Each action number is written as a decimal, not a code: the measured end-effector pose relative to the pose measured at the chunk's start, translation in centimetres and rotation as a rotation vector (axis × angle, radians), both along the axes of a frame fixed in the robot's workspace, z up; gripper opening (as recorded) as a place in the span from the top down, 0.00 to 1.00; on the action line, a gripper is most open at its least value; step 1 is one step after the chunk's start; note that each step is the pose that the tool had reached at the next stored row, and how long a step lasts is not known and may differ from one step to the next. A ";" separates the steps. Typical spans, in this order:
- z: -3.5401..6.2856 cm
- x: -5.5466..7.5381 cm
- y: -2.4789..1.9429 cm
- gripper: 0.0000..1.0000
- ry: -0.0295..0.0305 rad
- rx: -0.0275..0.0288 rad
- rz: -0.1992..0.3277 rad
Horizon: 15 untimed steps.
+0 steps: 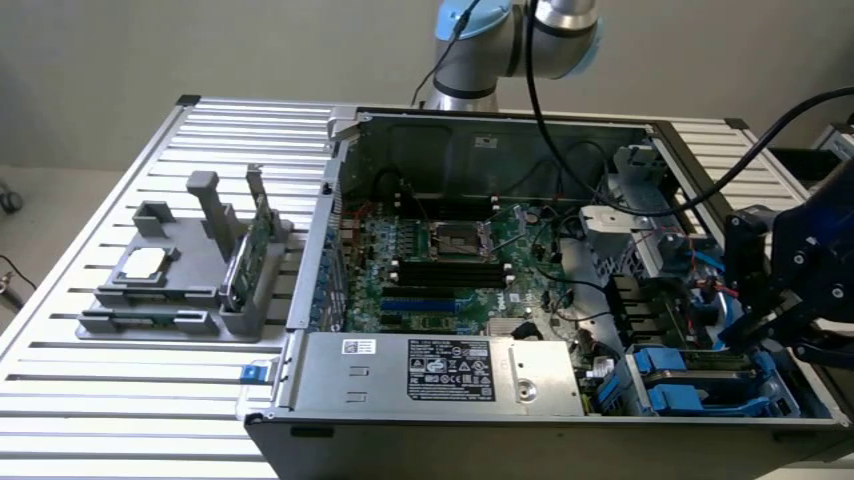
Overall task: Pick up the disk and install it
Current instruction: 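Insert the first disk wire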
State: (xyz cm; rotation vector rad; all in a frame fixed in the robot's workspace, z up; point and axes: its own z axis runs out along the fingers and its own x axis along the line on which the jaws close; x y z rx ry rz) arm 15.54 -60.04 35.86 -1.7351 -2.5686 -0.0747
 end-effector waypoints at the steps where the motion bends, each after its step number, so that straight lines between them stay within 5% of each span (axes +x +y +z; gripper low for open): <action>1: -0.02 0.0 0.00 0.84 0.0001 -0.0008 -0.014; 15: -0.45 0.0 0.00 0.84 0.0018 -0.0020 -0.260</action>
